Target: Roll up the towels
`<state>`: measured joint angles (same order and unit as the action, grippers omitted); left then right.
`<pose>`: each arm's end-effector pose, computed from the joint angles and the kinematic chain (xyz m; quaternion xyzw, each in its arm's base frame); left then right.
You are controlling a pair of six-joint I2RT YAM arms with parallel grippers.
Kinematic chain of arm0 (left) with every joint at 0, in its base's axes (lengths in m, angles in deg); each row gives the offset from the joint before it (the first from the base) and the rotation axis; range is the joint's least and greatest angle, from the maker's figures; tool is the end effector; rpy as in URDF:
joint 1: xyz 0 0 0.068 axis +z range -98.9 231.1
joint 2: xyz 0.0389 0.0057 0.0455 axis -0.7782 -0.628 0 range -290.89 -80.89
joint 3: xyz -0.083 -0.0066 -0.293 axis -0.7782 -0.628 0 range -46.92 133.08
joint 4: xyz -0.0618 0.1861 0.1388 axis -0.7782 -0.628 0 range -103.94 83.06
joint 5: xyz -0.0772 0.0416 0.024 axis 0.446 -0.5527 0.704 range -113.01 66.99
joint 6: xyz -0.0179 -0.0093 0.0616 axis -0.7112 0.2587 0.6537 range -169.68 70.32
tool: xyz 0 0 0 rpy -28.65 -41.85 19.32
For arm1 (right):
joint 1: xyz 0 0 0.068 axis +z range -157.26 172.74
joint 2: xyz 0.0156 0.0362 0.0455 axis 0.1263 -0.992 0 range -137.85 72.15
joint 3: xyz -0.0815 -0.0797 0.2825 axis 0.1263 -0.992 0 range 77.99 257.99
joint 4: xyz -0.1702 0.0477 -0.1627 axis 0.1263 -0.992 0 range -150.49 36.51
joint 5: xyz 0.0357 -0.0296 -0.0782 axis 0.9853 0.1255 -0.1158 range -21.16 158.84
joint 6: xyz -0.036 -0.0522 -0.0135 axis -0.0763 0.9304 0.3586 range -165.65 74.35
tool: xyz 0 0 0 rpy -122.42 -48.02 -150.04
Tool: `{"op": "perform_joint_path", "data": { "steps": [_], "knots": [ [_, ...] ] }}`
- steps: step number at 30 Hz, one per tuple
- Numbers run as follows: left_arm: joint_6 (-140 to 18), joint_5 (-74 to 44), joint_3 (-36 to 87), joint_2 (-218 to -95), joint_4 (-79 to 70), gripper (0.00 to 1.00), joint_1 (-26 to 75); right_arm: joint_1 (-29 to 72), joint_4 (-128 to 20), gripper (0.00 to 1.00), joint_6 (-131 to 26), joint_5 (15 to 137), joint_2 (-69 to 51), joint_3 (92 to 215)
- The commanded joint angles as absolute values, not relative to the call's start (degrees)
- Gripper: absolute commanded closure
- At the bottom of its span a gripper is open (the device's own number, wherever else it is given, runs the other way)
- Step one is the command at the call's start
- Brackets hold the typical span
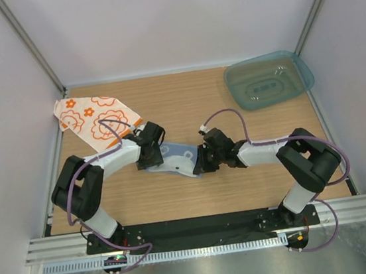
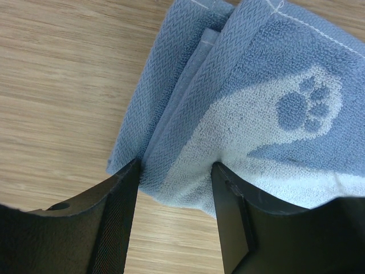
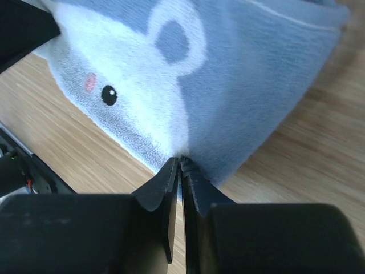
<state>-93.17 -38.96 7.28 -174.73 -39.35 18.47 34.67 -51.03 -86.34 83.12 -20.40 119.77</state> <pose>0.2492 -0.1431 0.1974 -0.1141 0.9718 0.0127 0.2061 0.2164 0.2114 0.1839 -0.0543 0.9268 0.3203 0.1885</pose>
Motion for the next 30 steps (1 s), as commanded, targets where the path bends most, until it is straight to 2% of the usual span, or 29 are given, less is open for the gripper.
{"op": "perform_joint_path", "data": {
  "steps": [1, 12, 23, 27, 28, 30],
  "knots": [
    [-93.7, -40.4, 7.2, -173.4, -40.5, 0.45, 18.2, 34.8, -44.9, 0.85, -89.6, 84.3, -21.4, 116.2],
    [-91.3, -42.8, 10.7, -177.0, -41.7, 0.45, 18.4, 34.8, -41.8, 0.87, -91.7, 82.3, -24.7, 107.3],
    [-90.6, -45.7, 9.7, -175.1, -43.2, 0.45, 17.7, 34.9, -53.1, 0.85, -87.1, 77.2, -14.3, 107.9],
    [-90.3, -48.7, 12.7, -172.6, -47.0, 0.43, 15.9, 35.0, -63.1, 0.76, -83.2, 74.3, -7.6, 113.0],
    [-90.1, -49.5, 13.5, -172.0, -47.9, 0.42, 15.7, 35.0, -64.7, 0.68, -82.5, 73.9, -6.6, 114.2],
    [-89.9, -51.7, 15.1, -171.7, -50.5, 0.41, 15.4, 35.0, -69.4, 0.61, -80.6, 72.9, -4.5, 117.9]
  ]
}}
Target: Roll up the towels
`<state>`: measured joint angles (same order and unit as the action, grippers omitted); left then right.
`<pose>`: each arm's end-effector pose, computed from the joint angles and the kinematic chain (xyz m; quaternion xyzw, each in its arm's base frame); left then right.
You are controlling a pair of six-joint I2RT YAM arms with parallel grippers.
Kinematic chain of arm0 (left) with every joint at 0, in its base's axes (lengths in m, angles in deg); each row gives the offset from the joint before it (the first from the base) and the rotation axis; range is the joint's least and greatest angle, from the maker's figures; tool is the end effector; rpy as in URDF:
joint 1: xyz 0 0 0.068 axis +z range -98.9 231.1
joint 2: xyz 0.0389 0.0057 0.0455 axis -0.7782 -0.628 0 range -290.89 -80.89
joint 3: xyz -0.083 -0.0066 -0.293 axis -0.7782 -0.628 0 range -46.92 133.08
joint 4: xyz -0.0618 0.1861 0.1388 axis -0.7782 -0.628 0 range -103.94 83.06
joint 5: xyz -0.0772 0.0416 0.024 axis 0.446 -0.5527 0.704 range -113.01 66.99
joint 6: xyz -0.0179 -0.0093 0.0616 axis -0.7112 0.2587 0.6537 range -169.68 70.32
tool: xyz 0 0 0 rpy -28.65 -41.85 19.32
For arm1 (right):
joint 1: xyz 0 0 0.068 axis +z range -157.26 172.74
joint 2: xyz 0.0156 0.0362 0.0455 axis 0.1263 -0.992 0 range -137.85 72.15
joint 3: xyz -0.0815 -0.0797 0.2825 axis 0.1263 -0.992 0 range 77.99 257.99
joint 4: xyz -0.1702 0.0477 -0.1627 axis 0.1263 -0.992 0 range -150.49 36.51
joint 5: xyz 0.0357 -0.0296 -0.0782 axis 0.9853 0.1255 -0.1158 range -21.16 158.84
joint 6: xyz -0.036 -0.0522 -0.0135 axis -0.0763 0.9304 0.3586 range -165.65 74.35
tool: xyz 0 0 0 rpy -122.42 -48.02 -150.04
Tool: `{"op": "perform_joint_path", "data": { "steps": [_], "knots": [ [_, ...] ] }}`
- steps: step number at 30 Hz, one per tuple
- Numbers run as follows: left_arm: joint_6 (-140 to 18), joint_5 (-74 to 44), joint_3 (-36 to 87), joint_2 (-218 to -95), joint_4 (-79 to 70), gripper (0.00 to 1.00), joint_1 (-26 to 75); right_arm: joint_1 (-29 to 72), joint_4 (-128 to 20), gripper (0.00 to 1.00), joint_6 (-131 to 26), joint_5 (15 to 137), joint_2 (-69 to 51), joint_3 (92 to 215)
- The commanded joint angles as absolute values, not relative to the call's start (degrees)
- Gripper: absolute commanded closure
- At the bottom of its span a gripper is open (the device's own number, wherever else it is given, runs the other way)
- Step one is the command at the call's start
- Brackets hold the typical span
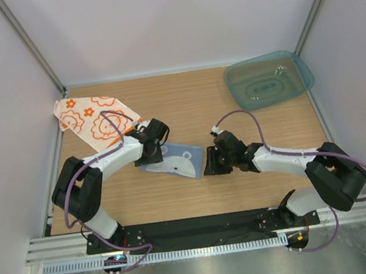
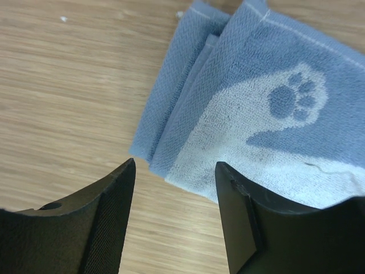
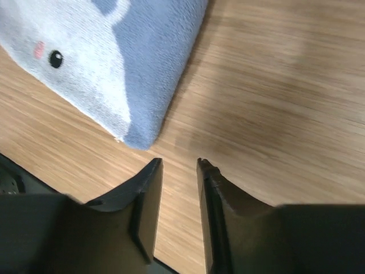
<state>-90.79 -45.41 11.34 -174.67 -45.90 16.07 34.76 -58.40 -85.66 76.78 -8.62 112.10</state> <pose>0.2465 -0.1493 0.2130 -0.0777 0.9692 0.0699 0.2229 0.1779 0.1699 0.1888 -0.0393 0.9415 0.2648 0.2048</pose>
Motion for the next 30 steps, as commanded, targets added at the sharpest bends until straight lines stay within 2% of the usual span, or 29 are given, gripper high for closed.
{"op": "perform_joint_path", "data": {
  "steps": [1, 4, 7, 10, 15, 16, 20, 22, 23, 26, 30],
  "knots": [
    [-89.6, -52.4, 16.5, -171.3, -51.3, 0.4, 15.1, 35.0, -70.8, 0.51, -80.1, 72.7, -4.0, 119.1],
    [-89.5, -55.3, 18.6, -170.3, -54.0, 0.36, 13.7, 35.0, -75.3, 0.4, -78.9, 71.4, -1.5, 122.6],
    [-89.9, -60.9, 20.6, -168.8, -56.9, 0.28, 11.0, 34.9, -78.7, 0.34, -79.1, 69.1, 1.8, 124.0],
    [-91.6, -69.0, 25.8, -170.5, -63.0, 0.19, 3.6, 35.0, -82.1, 0.31, -80.9, 62.4, 4.6, 124.0],
    [-95.7, -74.3, 33.7, -178.3, -71.0, 0.08, -7.9, 34.8, -87.8, 0.29, -85.8, 54.4, 10.8, 123.1],
    [-96.0, -74.3, 34.4, -179.4, -71.1, 0.01, -9.3, 34.8, -88.7, 0.26, -87.4, 52.3, 12.0, 123.1],
    [-96.0, -72.2, 38.2, -184.7, -69.3, 0.0, -15.6, 34.7, -92.1, 0.2, -88.8, 49.5, 16.1, 123.3],
    [-94.7, -69.1, 40.4, -187.8, -67.6, 0.0, -18.1, 34.6, -94.5, 0.09, -89.1, 48.4, 17.7, 123.6],
    [-94.2, -68.4, 41.1, -188.9, -66.2, 0.0, -18.9, 34.6, -95.9, 0.0, -89.2, 47.5, 17.9, 123.8],
    [-93.6, -65.6, 43.3, -191.9, -64.4, 0.02, -20.6, 34.6, -98.5, 0.0, -89.8, 46.3, 18.8, 124.0],
    [-93.2, -59.5, 42.2, -193.0, -60.0, 0.25, -21.1, 34.4, -99.7, 0.03, -90.5, 45.5, 21.0, 123.1]
  ]
}}
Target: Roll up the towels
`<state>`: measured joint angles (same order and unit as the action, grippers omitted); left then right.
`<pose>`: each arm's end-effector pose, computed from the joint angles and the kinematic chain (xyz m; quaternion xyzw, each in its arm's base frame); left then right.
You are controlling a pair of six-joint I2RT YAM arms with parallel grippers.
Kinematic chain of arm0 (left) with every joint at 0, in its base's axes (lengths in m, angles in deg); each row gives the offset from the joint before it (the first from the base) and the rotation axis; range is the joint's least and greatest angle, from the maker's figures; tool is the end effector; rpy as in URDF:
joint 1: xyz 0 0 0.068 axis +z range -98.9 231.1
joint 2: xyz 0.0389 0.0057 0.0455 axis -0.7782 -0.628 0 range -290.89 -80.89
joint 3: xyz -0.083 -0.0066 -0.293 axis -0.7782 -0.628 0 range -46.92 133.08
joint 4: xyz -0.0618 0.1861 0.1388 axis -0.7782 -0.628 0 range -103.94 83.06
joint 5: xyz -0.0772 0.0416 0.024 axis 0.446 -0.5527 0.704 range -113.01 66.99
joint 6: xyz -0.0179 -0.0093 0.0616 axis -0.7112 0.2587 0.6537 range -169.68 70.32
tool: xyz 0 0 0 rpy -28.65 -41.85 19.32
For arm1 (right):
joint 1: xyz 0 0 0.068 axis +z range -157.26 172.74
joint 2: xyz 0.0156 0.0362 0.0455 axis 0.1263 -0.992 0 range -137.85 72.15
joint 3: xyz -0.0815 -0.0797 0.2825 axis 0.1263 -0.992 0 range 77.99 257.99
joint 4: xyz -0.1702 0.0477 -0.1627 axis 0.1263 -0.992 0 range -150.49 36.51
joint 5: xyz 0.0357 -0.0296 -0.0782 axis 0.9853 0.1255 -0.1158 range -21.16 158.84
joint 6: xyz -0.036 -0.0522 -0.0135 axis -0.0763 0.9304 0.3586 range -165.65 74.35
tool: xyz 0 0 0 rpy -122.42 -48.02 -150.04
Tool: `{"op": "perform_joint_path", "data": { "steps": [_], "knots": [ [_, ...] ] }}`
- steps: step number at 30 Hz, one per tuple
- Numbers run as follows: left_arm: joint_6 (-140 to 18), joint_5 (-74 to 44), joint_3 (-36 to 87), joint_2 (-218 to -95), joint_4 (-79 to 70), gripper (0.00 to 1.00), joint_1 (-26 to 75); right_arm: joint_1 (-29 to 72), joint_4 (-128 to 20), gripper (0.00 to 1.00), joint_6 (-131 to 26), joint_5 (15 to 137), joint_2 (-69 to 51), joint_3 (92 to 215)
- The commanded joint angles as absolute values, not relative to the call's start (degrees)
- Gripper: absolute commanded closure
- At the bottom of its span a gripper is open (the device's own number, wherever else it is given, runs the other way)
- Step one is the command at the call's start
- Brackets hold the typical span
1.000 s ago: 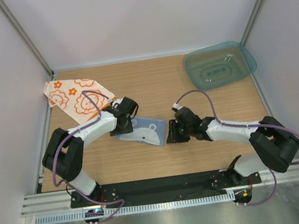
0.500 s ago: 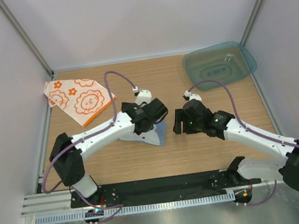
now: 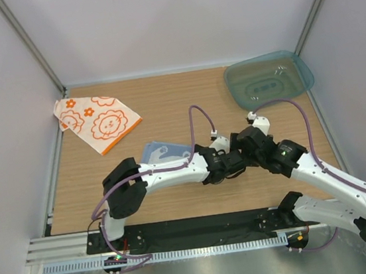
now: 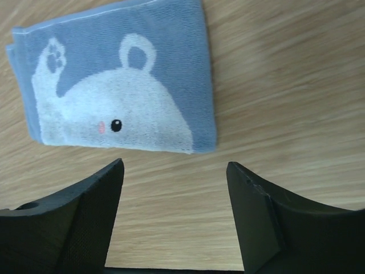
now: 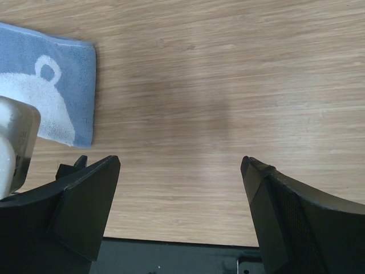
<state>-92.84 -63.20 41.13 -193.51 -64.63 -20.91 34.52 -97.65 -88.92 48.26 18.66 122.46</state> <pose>0.1473 -0.3479 0.2380 0.2110 0.9132 0.1303 0.3233 0.1201 0.0836 0.2793 0.0685 0.9328 0.0851 0.3435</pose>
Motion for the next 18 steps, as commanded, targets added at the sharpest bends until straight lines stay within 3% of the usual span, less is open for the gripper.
{"op": "perform_joint_path", "data": {
  "steps": [1, 4, 18],
  "knots": [
    [-93.2, -59.1, 41.6, -193.1, -59.2, 0.28, -21.2, 34.5, -99.7, 0.04, -90.6, 45.5, 21.4, 122.7],
    [-92.9, -57.6, 39.7, -193.3, -56.3, 0.38, -21.2, 34.4, -99.8, 0.1, -90.8, 45.6, 22.8, 122.4],
    [-92.1, -56.0, 35.6, -196.6, -52.1, 0.37, -19.0, 34.0, -103.7, 0.14, -95.6, 38.2, 30.1, 123.6]
  ]
}}
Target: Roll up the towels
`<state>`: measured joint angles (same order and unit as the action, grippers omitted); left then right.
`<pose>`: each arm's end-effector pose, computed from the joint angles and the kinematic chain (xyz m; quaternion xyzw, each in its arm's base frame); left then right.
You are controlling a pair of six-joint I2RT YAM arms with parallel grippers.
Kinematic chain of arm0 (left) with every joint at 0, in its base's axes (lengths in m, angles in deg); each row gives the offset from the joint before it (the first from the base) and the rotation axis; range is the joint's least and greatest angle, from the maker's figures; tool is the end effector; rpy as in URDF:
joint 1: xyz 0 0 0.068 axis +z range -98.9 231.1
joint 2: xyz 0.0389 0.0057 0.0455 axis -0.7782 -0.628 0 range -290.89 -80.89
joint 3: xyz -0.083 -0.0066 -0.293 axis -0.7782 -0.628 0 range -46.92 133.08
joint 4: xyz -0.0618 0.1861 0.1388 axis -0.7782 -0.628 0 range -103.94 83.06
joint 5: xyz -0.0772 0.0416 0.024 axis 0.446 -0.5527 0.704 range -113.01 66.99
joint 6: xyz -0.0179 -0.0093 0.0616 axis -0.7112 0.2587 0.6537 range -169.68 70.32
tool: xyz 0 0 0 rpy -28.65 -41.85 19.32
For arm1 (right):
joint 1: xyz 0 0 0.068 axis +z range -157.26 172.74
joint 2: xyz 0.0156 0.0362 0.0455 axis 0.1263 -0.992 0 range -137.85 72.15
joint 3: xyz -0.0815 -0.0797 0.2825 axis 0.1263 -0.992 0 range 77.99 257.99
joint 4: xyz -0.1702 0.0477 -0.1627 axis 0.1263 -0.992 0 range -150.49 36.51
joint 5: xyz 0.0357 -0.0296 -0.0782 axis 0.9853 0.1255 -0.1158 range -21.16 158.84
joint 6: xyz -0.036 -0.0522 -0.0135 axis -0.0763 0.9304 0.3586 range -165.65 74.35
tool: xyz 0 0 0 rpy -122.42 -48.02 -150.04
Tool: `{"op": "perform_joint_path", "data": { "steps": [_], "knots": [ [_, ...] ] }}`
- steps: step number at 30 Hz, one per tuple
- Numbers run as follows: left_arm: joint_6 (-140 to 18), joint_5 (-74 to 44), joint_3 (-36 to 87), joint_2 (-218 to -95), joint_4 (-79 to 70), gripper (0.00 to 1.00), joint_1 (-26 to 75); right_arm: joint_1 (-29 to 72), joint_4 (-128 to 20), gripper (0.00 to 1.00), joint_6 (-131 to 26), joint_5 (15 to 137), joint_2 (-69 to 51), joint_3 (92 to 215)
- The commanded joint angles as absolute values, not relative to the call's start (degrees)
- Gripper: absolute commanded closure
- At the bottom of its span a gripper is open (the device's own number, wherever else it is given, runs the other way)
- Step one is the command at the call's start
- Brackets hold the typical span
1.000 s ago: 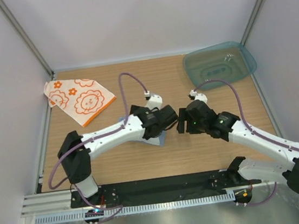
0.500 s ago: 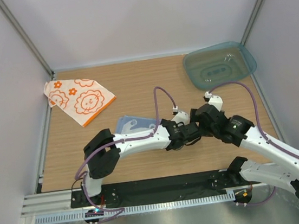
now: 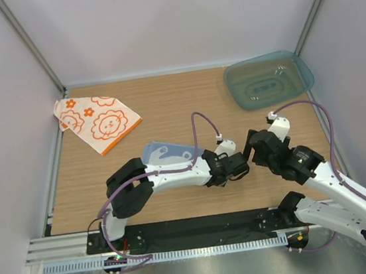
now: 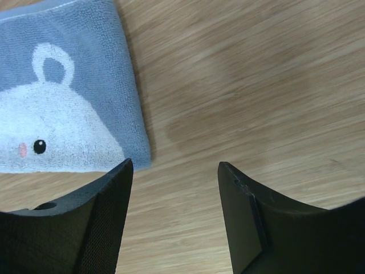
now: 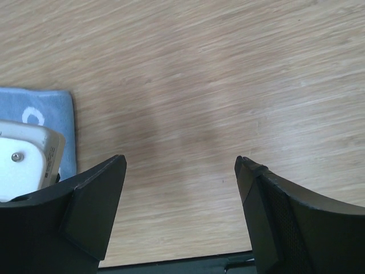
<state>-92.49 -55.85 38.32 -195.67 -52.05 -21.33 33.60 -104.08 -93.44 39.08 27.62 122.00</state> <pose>0.1463 -0.3713 0.2132 0.2065 0.9287 0.0419 0.3051 0.0961 0.0500 0.2879 0.1404 0.9045 0.0516 0.3993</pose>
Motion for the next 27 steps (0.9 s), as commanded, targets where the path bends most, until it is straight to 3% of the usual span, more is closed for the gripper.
{"op": "perform_joint_path", "data": {
  "steps": [1, 15, 27],
  "knots": [
    [-92.0, -56.1, 34.9, -196.6, -52.0, 0.37, -18.8, 34.0, -103.8, 0.14, -95.7, 38.1, 29.4, 124.0],
    [-91.7, -58.7, 30.5, -191.2, -51.3, 0.32, -18.6, 26.2, -94.4, 0.09, -90.9, 44.7, 17.3, 128.6],
    [-90.8, -58.4, 30.3, -194.0, -50.2, 0.34, -17.5, 24.1, -94.3, 0.1, -90.4, 47.7, 19.0, 126.8]
  ]
}}
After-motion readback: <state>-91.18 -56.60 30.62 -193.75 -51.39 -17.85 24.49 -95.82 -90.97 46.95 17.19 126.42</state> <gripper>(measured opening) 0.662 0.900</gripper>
